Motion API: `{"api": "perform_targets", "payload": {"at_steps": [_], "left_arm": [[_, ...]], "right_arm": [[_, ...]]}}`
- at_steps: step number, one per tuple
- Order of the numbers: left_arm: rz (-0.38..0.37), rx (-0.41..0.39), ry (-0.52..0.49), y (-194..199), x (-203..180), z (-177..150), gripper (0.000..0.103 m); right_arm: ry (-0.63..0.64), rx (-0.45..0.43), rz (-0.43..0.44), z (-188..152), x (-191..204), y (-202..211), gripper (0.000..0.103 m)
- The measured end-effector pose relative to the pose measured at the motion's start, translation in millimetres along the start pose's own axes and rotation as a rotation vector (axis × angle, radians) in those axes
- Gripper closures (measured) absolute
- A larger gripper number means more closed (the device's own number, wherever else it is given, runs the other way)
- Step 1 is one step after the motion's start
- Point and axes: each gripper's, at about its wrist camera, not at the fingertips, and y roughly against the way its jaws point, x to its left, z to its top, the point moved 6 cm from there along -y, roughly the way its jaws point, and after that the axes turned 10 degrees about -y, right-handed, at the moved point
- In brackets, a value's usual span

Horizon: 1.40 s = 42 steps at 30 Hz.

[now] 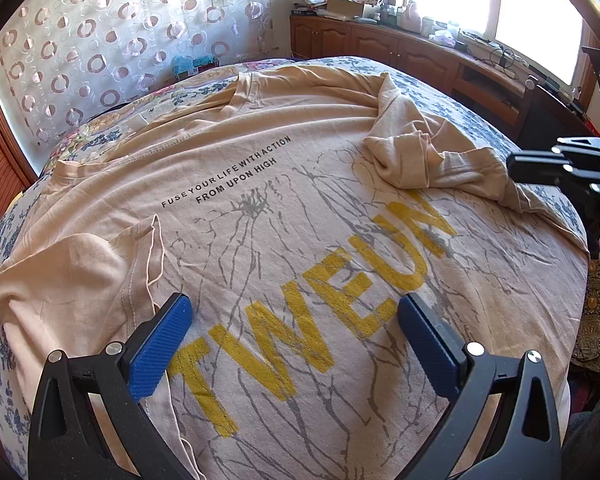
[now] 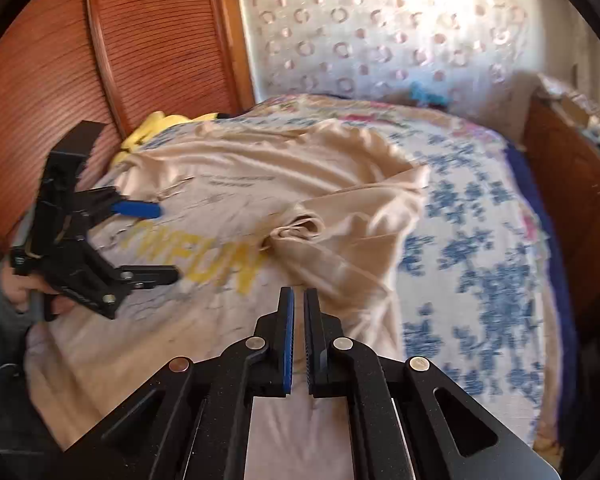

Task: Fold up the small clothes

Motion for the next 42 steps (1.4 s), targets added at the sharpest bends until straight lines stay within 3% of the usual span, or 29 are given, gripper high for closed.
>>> {"api": "perform_targets", "payload": {"at_steps": [2, 5, 13, 16, 19, 31, 42], "left_arm": [[0.0, 0.0, 0.0, 0, 0, 0, 0.0], [0.0, 0.0, 0.0, 0, 0, 0, 0.0], [0.0, 0.0, 0.0, 0, 0, 0, 0.0], [0.0, 0.0, 0.0, 0, 0, 0, 0.0], [0.0, -0.001, 0.0, 0, 0, 0, 0.0], [-0.001, -0.001, 0.0, 0, 0, 0, 0.0], [-0.001, -0.001, 0.0, 0, 0, 0, 0.0]], "right_arm": [[-0.011, -0.012, -0.034, 1, -4, 1, 0.084], [-0.021, -0.009, -0.079, 0, -10, -3, 0.077], [-0.045, 0.031, -0.091, -4, -7, -13, 0.077], [-0.025, 0.022, -0.053, -3, 0, -13, 0.093], [0.004, 0.006, -0.034, -3, 7, -10, 0.095], [0.049, -0.06, -0.017, -16, 21, 22, 0.095], [0.078, -0.055, -0.048, -11, 27, 12, 0.092]]}}
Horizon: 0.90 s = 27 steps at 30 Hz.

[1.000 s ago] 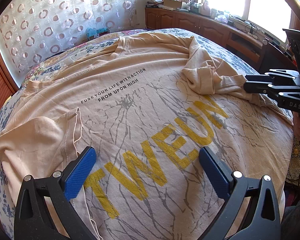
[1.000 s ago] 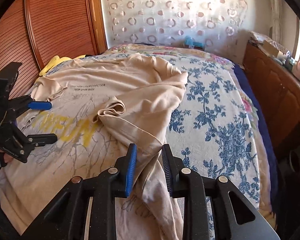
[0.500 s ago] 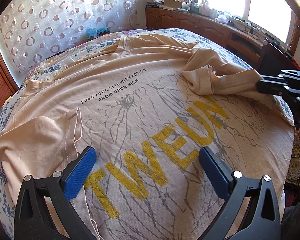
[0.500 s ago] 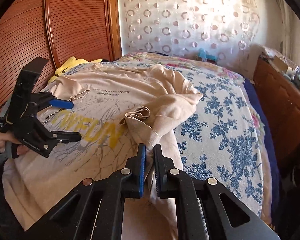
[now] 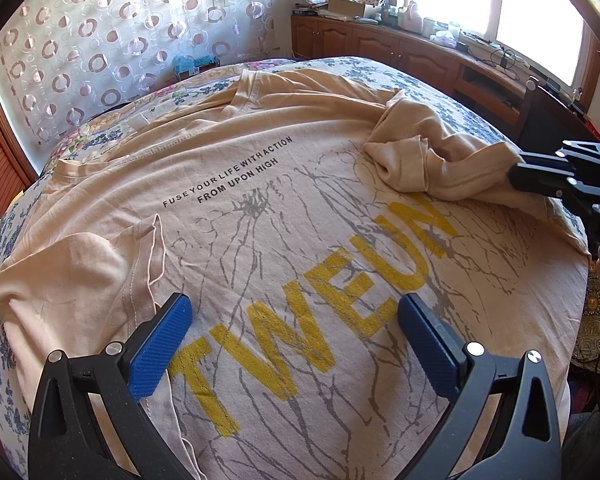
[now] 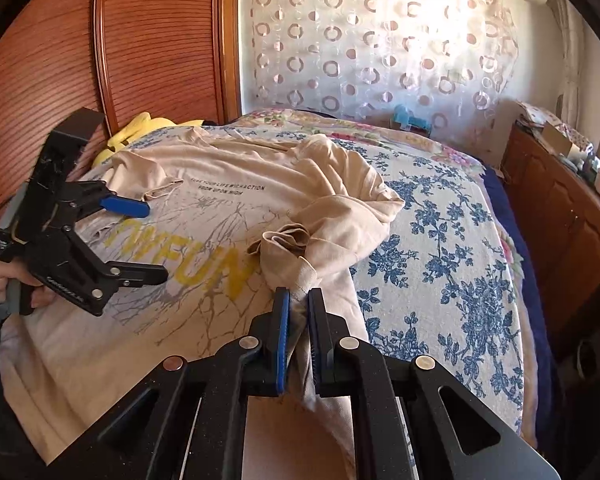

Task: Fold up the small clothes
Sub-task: 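Open the right tool to release the sleeve and pull it back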

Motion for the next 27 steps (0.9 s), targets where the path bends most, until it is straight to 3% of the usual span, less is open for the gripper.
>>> {"api": "perform_targets", "payload": {"at_steps": [4, 11, 13, 15, 16, 17, 19, 25, 27], "left_arm": [[0.0, 0.0, 0.0, 0, 0, 0, 0.0], [0.006, 0.002, 0.008, 0, 2, 0, 0.0], [0.015, 0.009, 0.017, 2, 4, -1, 0.0], [0.024, 0.005, 0.002, 4, 4, 2, 0.001], [0.022, -0.005, -0.006, 5, 3, 6, 0.003], [0.016, -0.014, -0.007, 7, 3, 11, 0.004], [-0.013, -0.039, 0.001, 11, 1, 24, 0.008], [-0.106, -0.084, 0.021, 3, -12, 66, 0.033], [-0.141, -0.083, 0.047, -3, -14, 75, 0.036]], "right_arm": [[0.009, -0.016, 0.001, 6, 2, -6, 0.092], [0.029, -0.051, 0.125, -1, 19, 12, 0.095], [0.043, -0.017, 0.142, -11, 19, 15, 0.095], [0.041, 0.006, 0.102, -20, 11, 15, 0.086], [0.034, 0.007, 0.093, -22, 6, 17, 0.074], [0.022, 0.005, 0.096, -25, 1, 19, 0.072], [0.004, -0.004, 0.1, -26, -8, 23, 0.072], [-0.067, 0.011, -0.028, -32, -44, 15, 0.065], [-0.082, 0.026, -0.074, -36, -55, 8, 0.065]]}}
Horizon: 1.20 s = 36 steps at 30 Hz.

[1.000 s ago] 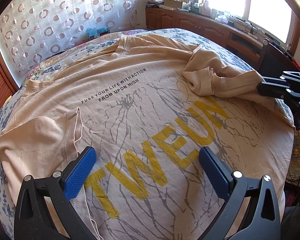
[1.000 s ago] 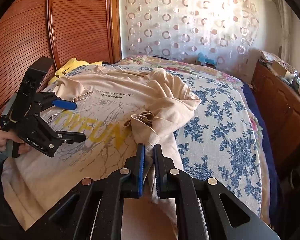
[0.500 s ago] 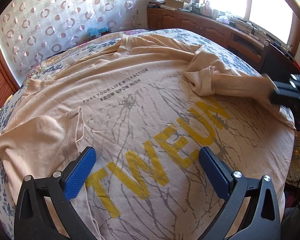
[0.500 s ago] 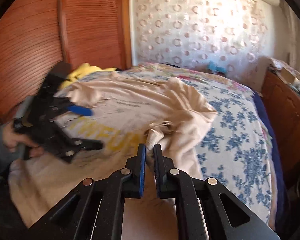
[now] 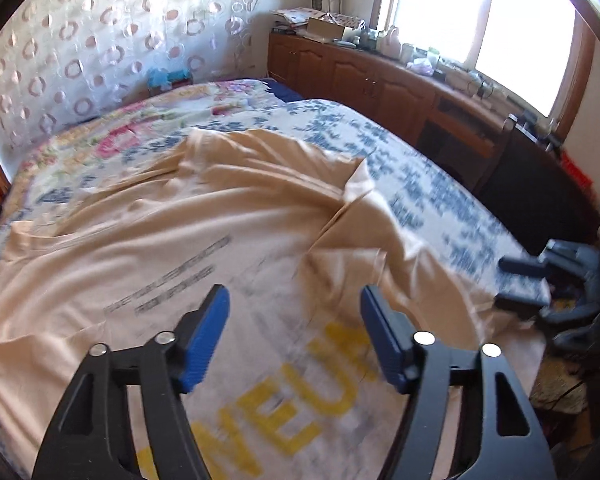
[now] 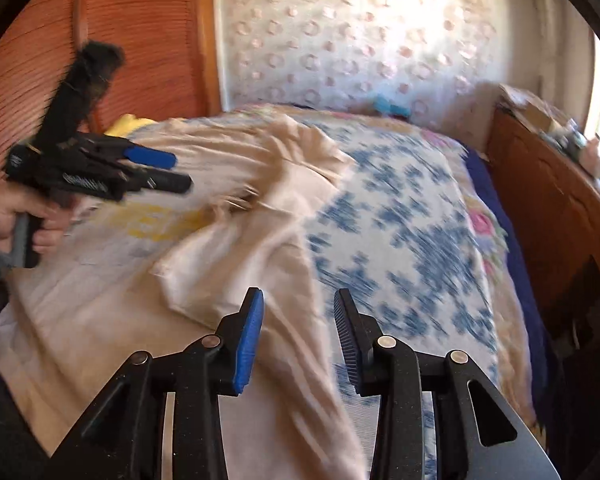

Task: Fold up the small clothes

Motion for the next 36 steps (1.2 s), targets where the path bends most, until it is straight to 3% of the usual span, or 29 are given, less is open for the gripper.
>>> {"api": "perform_targets", "payload": {"at_steps": [3, 5, 8, 9, 10, 12, 16, 21, 36], "left_arm": [[-0.04, 0.016, 0.018, -15, -7, 7, 0.036], [-0.057, 0.044, 0.015, -28, -11, 8, 0.041], [-0.028, 0.058, -0.018, -37, -15, 10, 0.058], [-0.024, 0.063, -0.026, -37, -16, 10, 0.067], [-0.029, 0.063, -0.035, -36, -18, 9, 0.083], [-0.05, 0.066, -0.058, -31, -23, 7, 0.095], [-0.004, 0.006, -0.078, 8, -13, 10, 0.097], [0.069, -0.01, -0.05, 42, 20, -1, 0.097], [0.116, 0.005, -0.05, 66, 36, -41, 0.097]], "right_arm": [[-0.035, 0.023, -0.041, -6, -11, -11, 0.065], [-0.07, 0.011, -0.019, -6, -15, -14, 0.061], [-0.079, -0.007, -0.008, -6, -15, -14, 0.061], [-0.073, -0.018, -0.014, -7, -14, -15, 0.061], [-0.065, -0.029, -0.021, -9, -12, -14, 0.061], [-0.062, -0.048, -0.021, -11, -13, -15, 0.06], [-0.073, -0.061, -0.005, -19, -18, -15, 0.06], [-0.072, -0.066, -0.008, -21, -19, -13, 0.06], [-0.054, -0.03, -0.007, -16, -18, -9, 0.06]]}}
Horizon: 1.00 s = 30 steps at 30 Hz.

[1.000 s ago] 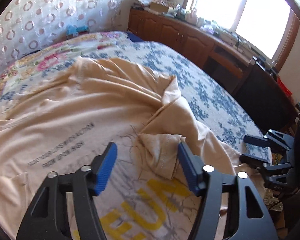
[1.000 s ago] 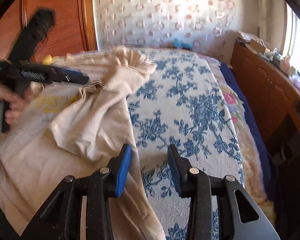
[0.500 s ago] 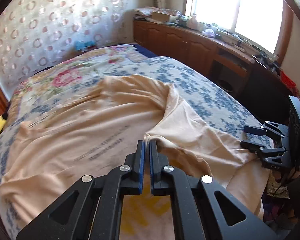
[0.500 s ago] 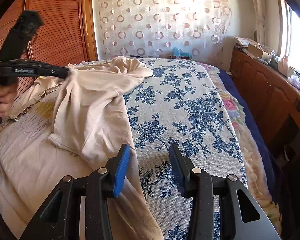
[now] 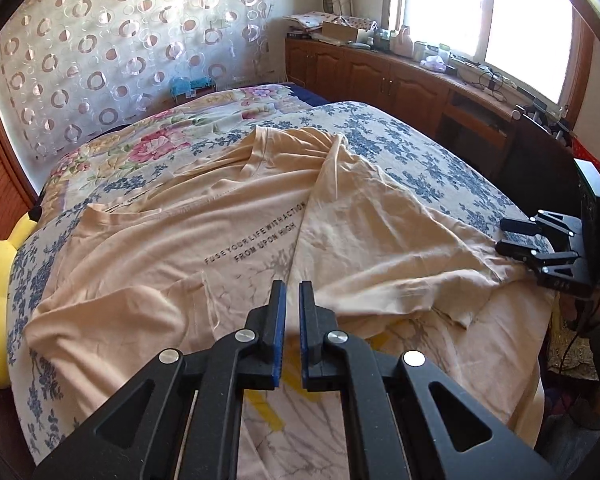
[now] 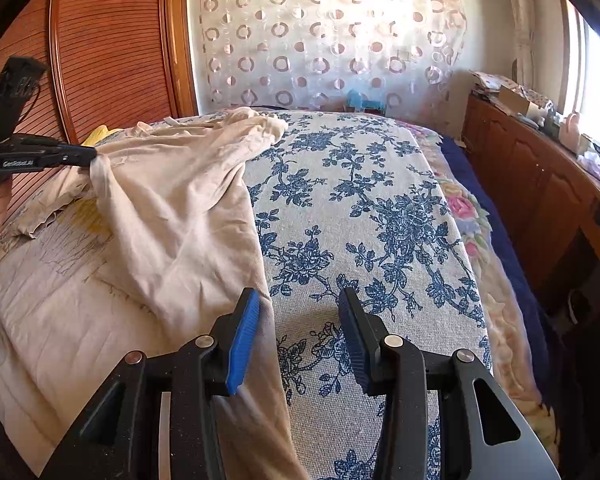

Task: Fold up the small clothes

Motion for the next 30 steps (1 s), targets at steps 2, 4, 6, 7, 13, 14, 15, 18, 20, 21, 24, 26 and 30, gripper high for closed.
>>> {"api": "perform_targets", "payload": {"at_steps": [2, 4, 6, 7, 13, 14, 15, 18, 20, 21, 24, 26, 30], "left_arm": [[0.008, 0.0, 0.003, 4, 4, -6, 0.097], [0.016, -0.001, 0.01, 8, 13, -10, 0.097], [0.006, -0.006, 0.031, 11, 21, -14, 0.097], [0.007, -0.002, 0.044, 11, 27, -16, 0.09], [0.06, -0.045, 0.091, 21, 61, -23, 0.033], [0.077, -0.054, 0.11, 23, 70, -24, 0.026], [0.087, -0.065, 0.119, 24, 77, -25, 0.024], [0.114, -0.062, 0.155, 24, 106, -32, 0.021], [0.138, -0.037, 0.165, 21, 124, -39, 0.021], [0.151, -0.029, 0.169, 20, 131, -43, 0.021], [0.183, 0.016, 0.198, 14, 157, -58, 0.021], [0.2, 0.043, 0.224, 10, 173, -68, 0.021], [0.215, 0.081, 0.275, 1, 204, -84, 0.021]], "right_arm": [[0.002, 0.019, -0.003, 2, 0, -1, 0.06], [-0.001, 0.035, -0.01, 6, 0, -2, 0.06], [0.003, 0.033, 0.0, 13, 1, -1, 0.06], [0.007, 0.031, 0.003, 18, 2, -1, 0.06], [0.023, 0.014, 0.039, 54, 13, -9, 0.059], [0.023, 0.014, 0.045, 60, 16, -14, 0.058], [0.02, 0.016, 0.051, 66, 18, -19, 0.058], [0.009, 0.038, 0.067, 84, 22, -41, 0.057], [0.007, 0.055, 0.072, 95, 24, -58, 0.057], [0.004, 0.064, 0.074, 97, 26, -66, 0.057], [0.007, 0.098, 0.086, 109, 32, -91, 0.057], [0.011, 0.125, 0.1, 113, 37, -107, 0.057], [0.025, 0.165, 0.117, 127, 46, -137, 0.057]]}}
